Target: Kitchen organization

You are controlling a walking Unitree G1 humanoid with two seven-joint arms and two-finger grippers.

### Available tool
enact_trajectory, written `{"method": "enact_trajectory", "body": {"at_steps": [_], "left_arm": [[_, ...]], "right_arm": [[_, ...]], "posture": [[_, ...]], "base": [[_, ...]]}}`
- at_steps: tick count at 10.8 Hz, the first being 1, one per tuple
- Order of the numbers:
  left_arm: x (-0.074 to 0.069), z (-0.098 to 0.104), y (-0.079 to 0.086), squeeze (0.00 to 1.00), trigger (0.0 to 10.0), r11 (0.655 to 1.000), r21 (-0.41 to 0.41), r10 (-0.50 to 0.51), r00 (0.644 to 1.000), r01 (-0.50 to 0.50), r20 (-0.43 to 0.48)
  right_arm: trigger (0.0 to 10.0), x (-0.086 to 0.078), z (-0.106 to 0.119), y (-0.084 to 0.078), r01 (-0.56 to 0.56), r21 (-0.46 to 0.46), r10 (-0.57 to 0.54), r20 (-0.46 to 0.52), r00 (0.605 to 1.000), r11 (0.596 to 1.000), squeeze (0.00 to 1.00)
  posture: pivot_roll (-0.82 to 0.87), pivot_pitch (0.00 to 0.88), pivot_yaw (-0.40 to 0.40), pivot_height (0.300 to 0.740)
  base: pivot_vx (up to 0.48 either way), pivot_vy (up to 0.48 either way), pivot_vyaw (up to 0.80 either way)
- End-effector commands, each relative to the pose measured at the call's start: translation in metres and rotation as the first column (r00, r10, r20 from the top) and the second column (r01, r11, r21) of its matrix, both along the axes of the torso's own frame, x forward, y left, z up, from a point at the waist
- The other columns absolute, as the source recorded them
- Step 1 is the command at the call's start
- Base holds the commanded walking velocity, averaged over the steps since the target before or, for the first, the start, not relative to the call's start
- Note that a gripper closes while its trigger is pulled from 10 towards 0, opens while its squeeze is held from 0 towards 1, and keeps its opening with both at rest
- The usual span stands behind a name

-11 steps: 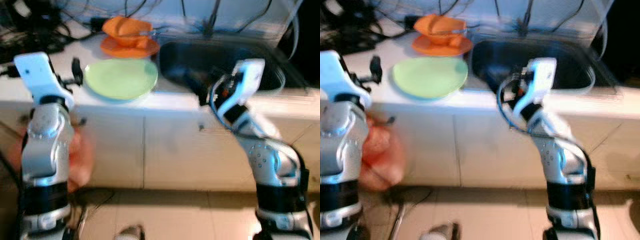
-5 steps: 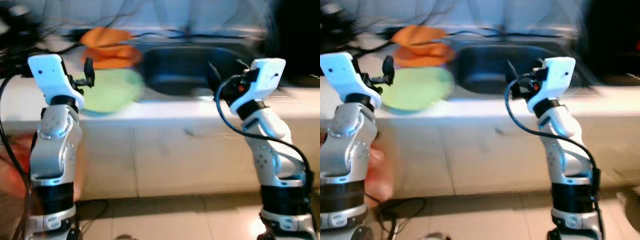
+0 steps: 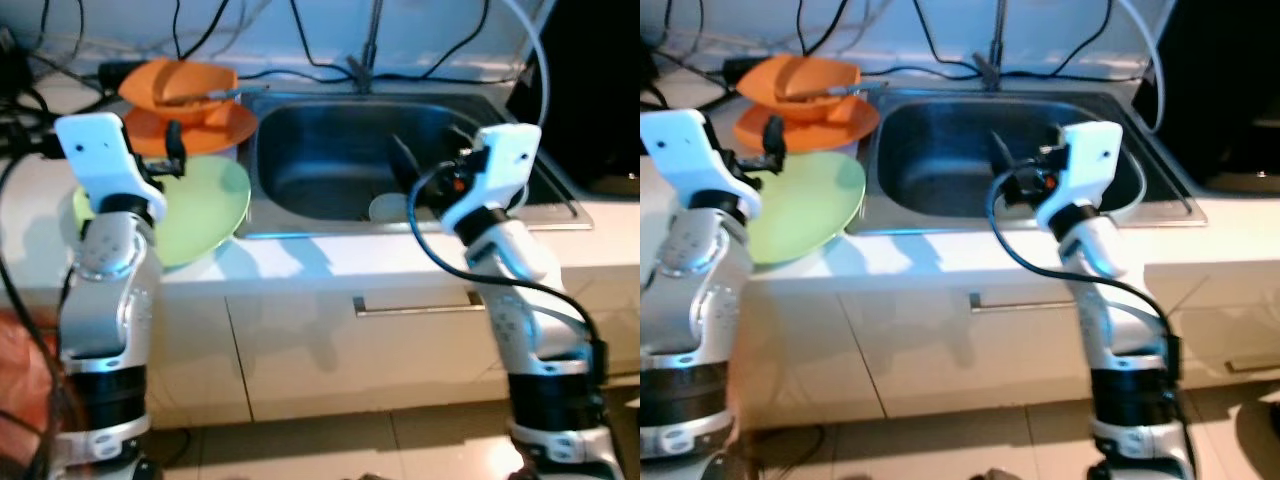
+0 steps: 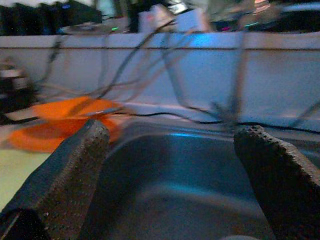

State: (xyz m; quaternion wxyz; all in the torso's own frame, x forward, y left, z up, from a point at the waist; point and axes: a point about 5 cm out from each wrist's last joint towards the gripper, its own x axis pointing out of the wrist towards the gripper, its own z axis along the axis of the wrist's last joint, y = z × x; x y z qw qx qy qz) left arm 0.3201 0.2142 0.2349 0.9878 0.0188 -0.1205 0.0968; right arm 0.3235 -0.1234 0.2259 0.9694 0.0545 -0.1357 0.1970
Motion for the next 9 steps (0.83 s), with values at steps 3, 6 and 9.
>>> {"method": "enact_trajectory", "body": {"at_steps": [3,6,9], "left_arm": [[0.014,-0.009,-0.015,0.00,10.0,0.982,0.131,-0.136,0.990,0.139,-0.033],[0.022,-0.013,-0.027,0.00,10.0,0.974,0.134,-0.178,0.983,0.181,-0.035],[0.021,-0.023,-0.017,0.00,10.0,0.998,0.025,-0.065,0.998,0.065,-0.003]], "right_arm": [[10.0,0.006,0.001,-0.001,0.065,0.027,-0.066,0.042,0.997,0.998,0.00],[10.0,0.008,-0.001,-0.024,0.204,0.090,-0.210,0.054,0.976,0.975,0.00],[10.0,0.007,-0.003,-0.035,0.255,0.052,-0.258,0.051,0.965,0.965,0.00]], "posture": [[0.14,0.000,0.010,0.740],[0.12,0.000,0.031,0.740],[0.10,0.000,-0.071,0.740]], "base": [[0.000,0.000,0.00],[0.000,0.000,0.00],[0.000,0.000,0.00]]}}
